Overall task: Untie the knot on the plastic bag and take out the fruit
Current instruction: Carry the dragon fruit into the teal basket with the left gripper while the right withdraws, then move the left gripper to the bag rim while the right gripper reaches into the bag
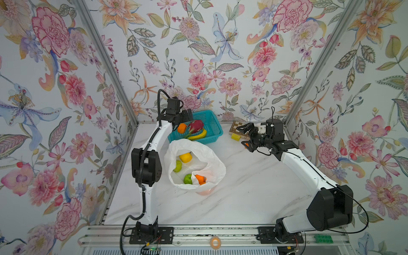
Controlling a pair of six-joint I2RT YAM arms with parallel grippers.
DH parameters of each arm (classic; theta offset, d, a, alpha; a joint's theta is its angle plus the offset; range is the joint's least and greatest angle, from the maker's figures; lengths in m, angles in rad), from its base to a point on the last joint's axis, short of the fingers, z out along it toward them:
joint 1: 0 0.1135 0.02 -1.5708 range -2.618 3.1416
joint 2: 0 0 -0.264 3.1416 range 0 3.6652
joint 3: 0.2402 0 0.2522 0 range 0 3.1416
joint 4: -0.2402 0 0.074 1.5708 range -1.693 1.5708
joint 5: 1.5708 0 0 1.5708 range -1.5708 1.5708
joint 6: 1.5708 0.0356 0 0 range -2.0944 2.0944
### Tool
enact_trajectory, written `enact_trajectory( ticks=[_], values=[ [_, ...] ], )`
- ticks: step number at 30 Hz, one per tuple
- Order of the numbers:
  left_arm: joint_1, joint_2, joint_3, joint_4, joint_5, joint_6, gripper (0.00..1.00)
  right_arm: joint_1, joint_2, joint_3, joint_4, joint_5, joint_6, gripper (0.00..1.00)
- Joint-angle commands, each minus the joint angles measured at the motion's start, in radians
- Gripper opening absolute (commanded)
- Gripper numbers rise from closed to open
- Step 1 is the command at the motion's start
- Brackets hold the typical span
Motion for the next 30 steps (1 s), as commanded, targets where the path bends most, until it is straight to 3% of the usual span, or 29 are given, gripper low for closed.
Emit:
enact_trajectory(
  ticks=[1, 11, 19, 23, 30],
  values=[
    [0.009, -0.146, -0.092, -0.005, -0.012, 0.042, 0.97, 0.023, 0.027, 0.044, -0.005, -0.026, -0.028, 0.99],
    [0.008, -0.586, -0.400, -0.199, -0.007, 0.076, 0.93, 0.155, 0.125, 0.168, -0.064, -0.017, -0.119, 0.97],
    [0.007, -0.836, -0.620, -0.337, 0.061, 0.058, 0.92, 0.316, 0.164, 0.244, -0.119, 0.113, -0.306, 0.91],
    [0.004, -0.922, -0.746, -0.336, 0.081, 0.034, 0.91, 0.411, 0.157, 0.252, -0.130, 0.197, -0.464, 0.84],
    [-0.022, -0.897, -0.837, -0.363, 0.071, 0.026, 0.88, 0.609, 0.186, 0.221, -0.128, 0.373, -0.883, 0.76]
  ],
)
